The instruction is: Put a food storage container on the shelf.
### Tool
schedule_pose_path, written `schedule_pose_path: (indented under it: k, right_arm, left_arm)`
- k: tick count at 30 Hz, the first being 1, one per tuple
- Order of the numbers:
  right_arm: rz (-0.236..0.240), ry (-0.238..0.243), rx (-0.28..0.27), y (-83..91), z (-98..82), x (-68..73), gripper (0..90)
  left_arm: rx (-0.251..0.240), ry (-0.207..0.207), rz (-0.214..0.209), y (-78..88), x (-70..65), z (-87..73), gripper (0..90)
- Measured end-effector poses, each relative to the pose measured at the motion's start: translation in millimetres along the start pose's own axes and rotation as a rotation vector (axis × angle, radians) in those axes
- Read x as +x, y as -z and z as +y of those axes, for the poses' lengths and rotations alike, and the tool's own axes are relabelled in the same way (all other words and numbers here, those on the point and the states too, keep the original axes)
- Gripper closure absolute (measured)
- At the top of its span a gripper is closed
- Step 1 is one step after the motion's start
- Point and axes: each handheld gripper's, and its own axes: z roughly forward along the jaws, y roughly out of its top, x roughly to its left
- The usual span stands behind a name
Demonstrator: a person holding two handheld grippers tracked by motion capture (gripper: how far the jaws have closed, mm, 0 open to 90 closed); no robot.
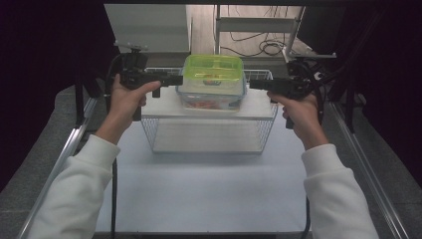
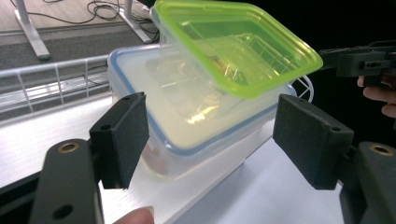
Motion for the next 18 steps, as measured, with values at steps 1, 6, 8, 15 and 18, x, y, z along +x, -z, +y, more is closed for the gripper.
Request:
schedule_pose_path:
  k: [1,6,8,15,18]
  right_arm:
    - [0.003,0.005,0.006,0.2,-2.1,0.5,48.5]
    - [0.030,0.034,0.010,0.5,-19.2,0.6,48.0]
    - [0.044,0.036,0.012,0.6,-27.1,-0.6,47.6]
    - [0.090,0.042,0.023,2.4,-56.8,-6.6,45.9]
    - [0.097,0.052,0.029,1.4,-72.6,-9.3,45.3]
  left_arm:
    - [0.000,-0.001,-0.003,0.9,0.5,-3.0,26.1]
    - [0.017,-0.002,-0.012,6.5,2.8,-21.2,24.8]
    - [0.009,0.009,-0.031,10.4,4.6,-29.0,24.8]
    - [0.008,0.001,-0.077,23.8,3.0,-61.5,24.4]
    - [0.013,-0.003,-0.089,27.0,1.8,-76.4,24.4]
